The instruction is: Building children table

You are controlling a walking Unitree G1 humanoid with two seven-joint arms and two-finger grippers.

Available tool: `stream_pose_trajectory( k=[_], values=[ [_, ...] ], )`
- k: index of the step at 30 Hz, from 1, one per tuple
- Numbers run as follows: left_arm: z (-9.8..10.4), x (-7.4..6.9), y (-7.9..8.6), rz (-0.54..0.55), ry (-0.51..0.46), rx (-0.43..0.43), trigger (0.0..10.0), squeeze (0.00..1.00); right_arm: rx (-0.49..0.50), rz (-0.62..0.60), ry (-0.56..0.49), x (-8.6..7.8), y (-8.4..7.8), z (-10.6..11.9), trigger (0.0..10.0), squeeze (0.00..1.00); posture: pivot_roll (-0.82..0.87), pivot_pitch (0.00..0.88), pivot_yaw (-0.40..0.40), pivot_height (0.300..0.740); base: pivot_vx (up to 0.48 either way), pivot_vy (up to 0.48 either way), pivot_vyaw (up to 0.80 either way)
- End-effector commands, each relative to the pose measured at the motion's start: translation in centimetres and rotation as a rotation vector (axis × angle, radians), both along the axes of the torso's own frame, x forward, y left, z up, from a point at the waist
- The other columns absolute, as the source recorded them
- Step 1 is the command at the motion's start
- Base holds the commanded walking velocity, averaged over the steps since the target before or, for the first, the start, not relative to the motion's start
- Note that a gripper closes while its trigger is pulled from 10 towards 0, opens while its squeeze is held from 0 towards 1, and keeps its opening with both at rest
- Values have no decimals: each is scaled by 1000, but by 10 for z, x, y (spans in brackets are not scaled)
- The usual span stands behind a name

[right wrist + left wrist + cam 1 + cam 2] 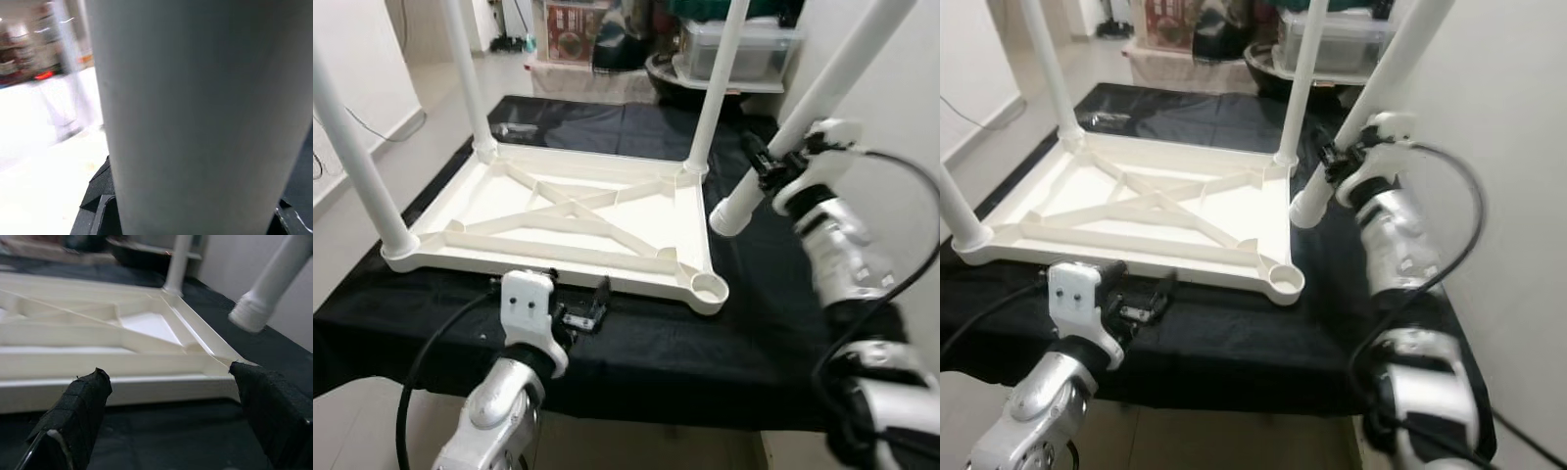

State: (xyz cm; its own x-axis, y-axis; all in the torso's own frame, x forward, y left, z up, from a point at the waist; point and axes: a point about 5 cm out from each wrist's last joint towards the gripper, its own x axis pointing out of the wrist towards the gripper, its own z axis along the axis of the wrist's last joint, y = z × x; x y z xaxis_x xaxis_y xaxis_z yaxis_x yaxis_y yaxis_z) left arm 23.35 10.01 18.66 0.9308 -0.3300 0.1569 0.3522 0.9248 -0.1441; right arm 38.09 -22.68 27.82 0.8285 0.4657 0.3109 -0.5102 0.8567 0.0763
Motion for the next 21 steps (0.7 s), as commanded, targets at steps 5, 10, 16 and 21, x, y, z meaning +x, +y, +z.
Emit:
stream_pose_trajectory(
  k=[5,10,16,21],
  values=[
    [-2,-17,-6,-73,29,19,10000,0,-56,265,10,-12,-11,0,10000,0,111,303,-45,740,0,0,0],
    [-3,-22,-7,-93,49,28,10000,0,-80,452,-12,-19,-6,6,10000,0,116,323,-28,740,0,0,0],
    [-2,-25,-7,-106,56,34,10000,0,-98,570,-24,-22,0,10,10000,0,131,329,-22,740,0,0,0],
    [-1,-28,-5,-109,61,46,10000,0,-141,635,-5,-21,6,8,10000,0,134,326,-22,740,0,0,0]
  ],
)
